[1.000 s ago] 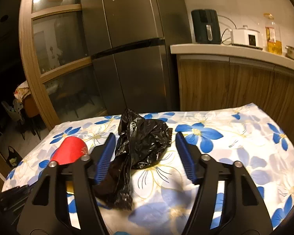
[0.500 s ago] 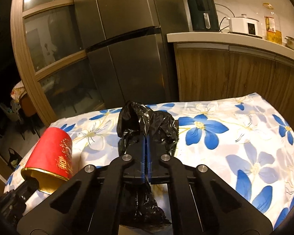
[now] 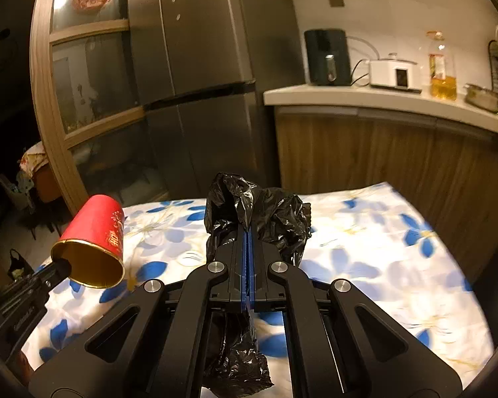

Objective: Collect trash
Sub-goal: 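Carry the red cup and black bag over the black bin and release both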

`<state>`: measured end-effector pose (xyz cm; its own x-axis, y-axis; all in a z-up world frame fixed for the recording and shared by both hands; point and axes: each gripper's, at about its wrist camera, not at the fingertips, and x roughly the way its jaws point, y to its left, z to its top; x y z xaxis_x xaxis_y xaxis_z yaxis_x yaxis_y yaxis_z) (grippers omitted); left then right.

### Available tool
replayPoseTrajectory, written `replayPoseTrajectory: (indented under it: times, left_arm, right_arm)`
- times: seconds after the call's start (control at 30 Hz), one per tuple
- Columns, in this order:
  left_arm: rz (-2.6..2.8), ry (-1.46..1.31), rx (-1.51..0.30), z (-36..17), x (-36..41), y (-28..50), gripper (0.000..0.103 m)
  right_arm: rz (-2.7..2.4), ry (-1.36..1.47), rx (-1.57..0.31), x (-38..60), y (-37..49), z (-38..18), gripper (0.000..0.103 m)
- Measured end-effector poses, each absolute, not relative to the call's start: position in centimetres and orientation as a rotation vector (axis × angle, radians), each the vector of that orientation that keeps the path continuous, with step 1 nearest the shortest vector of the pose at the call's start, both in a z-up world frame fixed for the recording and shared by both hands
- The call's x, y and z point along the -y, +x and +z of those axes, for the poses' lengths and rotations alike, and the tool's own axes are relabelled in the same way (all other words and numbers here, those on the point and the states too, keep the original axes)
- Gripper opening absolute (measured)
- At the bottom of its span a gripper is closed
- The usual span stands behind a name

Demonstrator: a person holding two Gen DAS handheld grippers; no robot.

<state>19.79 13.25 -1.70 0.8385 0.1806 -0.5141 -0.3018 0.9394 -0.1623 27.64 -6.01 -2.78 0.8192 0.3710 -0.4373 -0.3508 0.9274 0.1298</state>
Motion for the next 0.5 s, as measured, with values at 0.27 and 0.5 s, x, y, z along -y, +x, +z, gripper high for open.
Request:
replayPoseTrajectory:
  times: [0.27, 0.5]
  left_arm:
    - [0.181, -0.206, -0.491, 0.4, -7.8, 19.7, 0.003]
    - [0.08, -0.158, -0.473, 1.8, -1.5, 20.3, 0.003]
  right_arm:
    - [0.331, 0.071, -0.414, 12.3, 25.1, 0.0, 0.001]
    - [0.249, 0.095, -0.367, 19.1, 22.9, 1.6, 0.001]
